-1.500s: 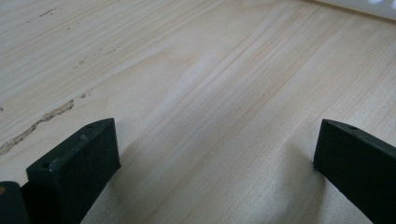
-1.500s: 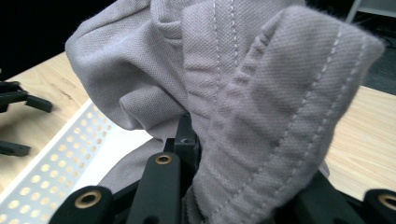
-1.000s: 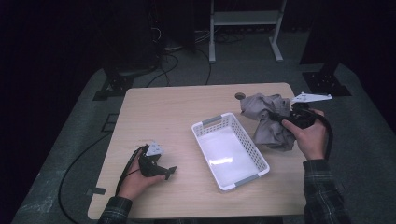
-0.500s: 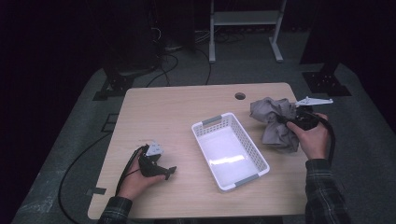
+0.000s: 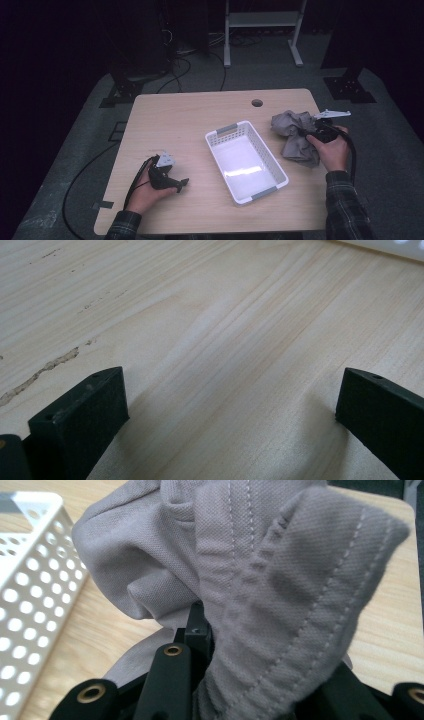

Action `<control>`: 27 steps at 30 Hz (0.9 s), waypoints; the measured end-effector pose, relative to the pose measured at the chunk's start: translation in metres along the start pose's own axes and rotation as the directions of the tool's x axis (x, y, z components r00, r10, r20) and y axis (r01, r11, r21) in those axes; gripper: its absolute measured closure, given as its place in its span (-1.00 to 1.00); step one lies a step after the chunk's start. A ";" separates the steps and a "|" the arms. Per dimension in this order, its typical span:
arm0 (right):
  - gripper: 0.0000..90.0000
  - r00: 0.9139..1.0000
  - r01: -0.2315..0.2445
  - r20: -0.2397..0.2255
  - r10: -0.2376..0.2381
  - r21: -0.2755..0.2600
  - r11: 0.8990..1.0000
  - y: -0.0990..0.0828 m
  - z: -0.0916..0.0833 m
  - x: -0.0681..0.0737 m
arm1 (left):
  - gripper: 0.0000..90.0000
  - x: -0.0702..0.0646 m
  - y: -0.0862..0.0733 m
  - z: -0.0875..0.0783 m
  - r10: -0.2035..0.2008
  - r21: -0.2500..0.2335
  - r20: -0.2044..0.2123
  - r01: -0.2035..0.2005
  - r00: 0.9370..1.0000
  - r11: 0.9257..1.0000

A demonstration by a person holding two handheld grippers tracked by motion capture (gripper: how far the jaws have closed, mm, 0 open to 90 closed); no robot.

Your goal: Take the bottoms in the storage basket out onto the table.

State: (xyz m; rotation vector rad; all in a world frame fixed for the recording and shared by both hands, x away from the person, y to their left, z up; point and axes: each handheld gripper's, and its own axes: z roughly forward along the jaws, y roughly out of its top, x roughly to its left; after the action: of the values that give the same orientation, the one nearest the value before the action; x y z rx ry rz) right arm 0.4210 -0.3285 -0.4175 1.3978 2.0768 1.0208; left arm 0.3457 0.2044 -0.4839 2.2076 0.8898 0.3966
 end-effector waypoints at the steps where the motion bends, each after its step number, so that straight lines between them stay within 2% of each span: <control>1: 0.52 1.000 0.000 0.003 0.000 0.003 1.000 -0.001 0.002 -0.001 | -1.00 0.000 0.000 0.000 0.000 0.000 0.000 0.000 1.000 1.000; 3: 0.51 1.000 0.003 0.020 -0.003 0.018 1.000 -0.005 0.008 -0.004 | -1.00 0.000 0.000 0.000 0.000 0.000 0.000 0.000 1.000 1.000; 11: 0.46 1.000 -0.002 0.030 0.000 0.049 0.999 -0.013 0.023 -0.008 | -1.00 0.000 0.000 0.000 0.000 0.000 0.000 0.000 1.000 1.000; 14: 0.39 0.999 -0.004 0.032 0.003 0.058 0.998 -0.015 0.026 -0.009 | -1.00 0.000 0.000 0.000 0.000 0.000 0.000 0.000 1.000 1.000; 16: 0.23 0.999 -0.013 0.032 0.010 0.065 0.998 -0.016 0.028 -0.009 | -1.00 0.000 0.000 0.000 0.000 0.000 0.000 0.000 1.000 1.000; 17: 0.11 0.999 -0.007 0.035 0.005 0.063 0.998 -0.014 0.026 -0.008 | -1.00 0.000 0.000 0.000 0.000 0.000 0.000 0.000 1.000 1.000; 18: 0.11 0.999 -0.007 0.035 0.005 0.063 0.998 -0.014 0.026 -0.008 | -1.00 0.000 0.000 0.000 0.000 0.000 0.000 0.000 1.000 1.000; 19: 0.01 0.999 -0.001 0.039 -0.001 0.067 0.998 -0.011 0.023 -0.007 | -1.00 0.000 0.000 0.000 0.000 0.000 0.000 0.000 1.000 1.000; 22: -0.08 0.999 0.013 0.050 -0.016 0.060 0.998 -0.007 0.018 -0.004 | -1.00 0.000 0.000 0.000 0.000 0.000 0.000 0.000 1.000 1.000; 27: -0.13 0.997 0.036 0.065 -0.038 0.036 0.999 0.001 0.007 0.002 | -1.00 0.000 0.000 0.000 0.000 0.001 0.000 0.000 1.000 1.000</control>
State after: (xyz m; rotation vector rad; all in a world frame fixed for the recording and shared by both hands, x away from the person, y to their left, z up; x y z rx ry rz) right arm 0.4254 -0.3246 -0.4210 1.3854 2.0739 0.9159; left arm 0.3457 0.2044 -0.4838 2.2082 0.8897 0.3966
